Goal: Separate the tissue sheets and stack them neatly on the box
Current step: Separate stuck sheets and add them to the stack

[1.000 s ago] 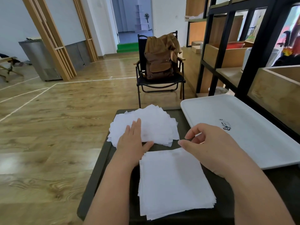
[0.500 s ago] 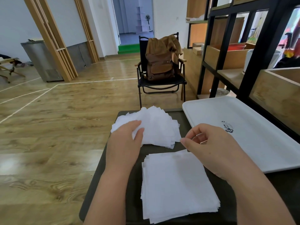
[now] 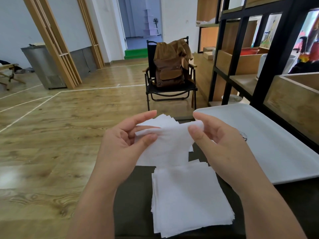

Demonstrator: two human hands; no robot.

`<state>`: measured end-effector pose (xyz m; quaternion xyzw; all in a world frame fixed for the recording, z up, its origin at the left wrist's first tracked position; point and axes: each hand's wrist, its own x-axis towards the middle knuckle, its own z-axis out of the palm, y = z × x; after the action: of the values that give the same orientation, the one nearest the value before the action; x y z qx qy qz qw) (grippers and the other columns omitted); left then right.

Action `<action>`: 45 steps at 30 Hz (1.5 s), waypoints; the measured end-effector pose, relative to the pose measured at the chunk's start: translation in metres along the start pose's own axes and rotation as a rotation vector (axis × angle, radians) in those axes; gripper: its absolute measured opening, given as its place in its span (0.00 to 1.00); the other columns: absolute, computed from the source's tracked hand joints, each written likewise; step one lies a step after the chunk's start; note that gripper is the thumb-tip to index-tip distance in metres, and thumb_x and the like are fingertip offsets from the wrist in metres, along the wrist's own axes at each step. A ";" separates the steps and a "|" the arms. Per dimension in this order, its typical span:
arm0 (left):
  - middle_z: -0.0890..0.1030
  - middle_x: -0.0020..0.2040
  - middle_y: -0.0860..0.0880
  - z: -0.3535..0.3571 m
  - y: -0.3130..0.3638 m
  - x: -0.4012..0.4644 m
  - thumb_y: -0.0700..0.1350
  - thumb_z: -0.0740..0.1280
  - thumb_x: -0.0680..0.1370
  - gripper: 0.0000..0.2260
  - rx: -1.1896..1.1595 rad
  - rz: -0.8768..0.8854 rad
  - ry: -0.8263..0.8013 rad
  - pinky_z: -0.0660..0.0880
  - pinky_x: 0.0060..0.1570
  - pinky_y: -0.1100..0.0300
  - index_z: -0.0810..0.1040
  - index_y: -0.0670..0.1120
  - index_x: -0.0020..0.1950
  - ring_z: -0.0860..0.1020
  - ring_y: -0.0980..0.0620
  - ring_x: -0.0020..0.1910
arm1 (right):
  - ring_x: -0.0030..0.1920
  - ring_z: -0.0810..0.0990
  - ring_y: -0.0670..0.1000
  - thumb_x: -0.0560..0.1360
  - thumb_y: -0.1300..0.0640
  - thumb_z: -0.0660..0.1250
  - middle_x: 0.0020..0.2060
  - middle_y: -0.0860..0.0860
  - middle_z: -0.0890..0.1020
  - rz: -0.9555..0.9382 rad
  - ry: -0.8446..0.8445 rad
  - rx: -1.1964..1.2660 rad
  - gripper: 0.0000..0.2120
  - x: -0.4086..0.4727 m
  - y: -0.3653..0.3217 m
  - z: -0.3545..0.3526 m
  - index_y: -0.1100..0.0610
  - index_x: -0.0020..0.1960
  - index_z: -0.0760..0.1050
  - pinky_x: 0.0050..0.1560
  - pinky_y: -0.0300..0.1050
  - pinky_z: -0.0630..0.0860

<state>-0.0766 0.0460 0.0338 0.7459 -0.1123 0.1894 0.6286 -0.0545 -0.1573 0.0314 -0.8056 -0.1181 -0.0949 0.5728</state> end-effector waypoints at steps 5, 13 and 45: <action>0.87 0.50 0.50 -0.003 0.000 0.000 0.42 0.72 0.70 0.23 -0.042 0.000 -0.085 0.79 0.49 0.65 0.80 0.61 0.62 0.85 0.54 0.49 | 0.44 0.72 0.20 0.66 0.32 0.60 0.39 0.24 0.78 0.022 0.008 0.165 0.22 0.000 -0.004 0.001 0.36 0.57 0.74 0.33 0.17 0.65; 0.84 0.58 0.54 -0.004 -0.005 0.001 0.27 0.60 0.79 0.29 -0.040 -0.052 -0.161 0.77 0.55 0.65 0.71 0.56 0.71 0.82 0.54 0.59 | 0.38 0.82 0.38 0.73 0.50 0.71 0.34 0.41 0.84 0.034 0.042 0.163 0.05 0.000 0.004 0.003 0.46 0.40 0.84 0.34 0.26 0.73; 0.84 0.58 0.56 -0.008 -0.002 -0.001 0.42 0.74 0.75 0.27 -0.007 -0.157 -0.205 0.80 0.51 0.60 0.72 0.66 0.68 0.83 0.53 0.55 | 0.28 0.71 0.42 0.72 0.47 0.69 0.29 0.52 0.79 -0.097 0.096 0.095 0.06 -0.002 -0.004 0.008 0.46 0.39 0.83 0.27 0.31 0.67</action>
<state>-0.0779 0.0539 0.0328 0.7657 -0.1179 0.0623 0.6292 -0.0573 -0.1491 0.0318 -0.7653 -0.1338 -0.1556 0.6101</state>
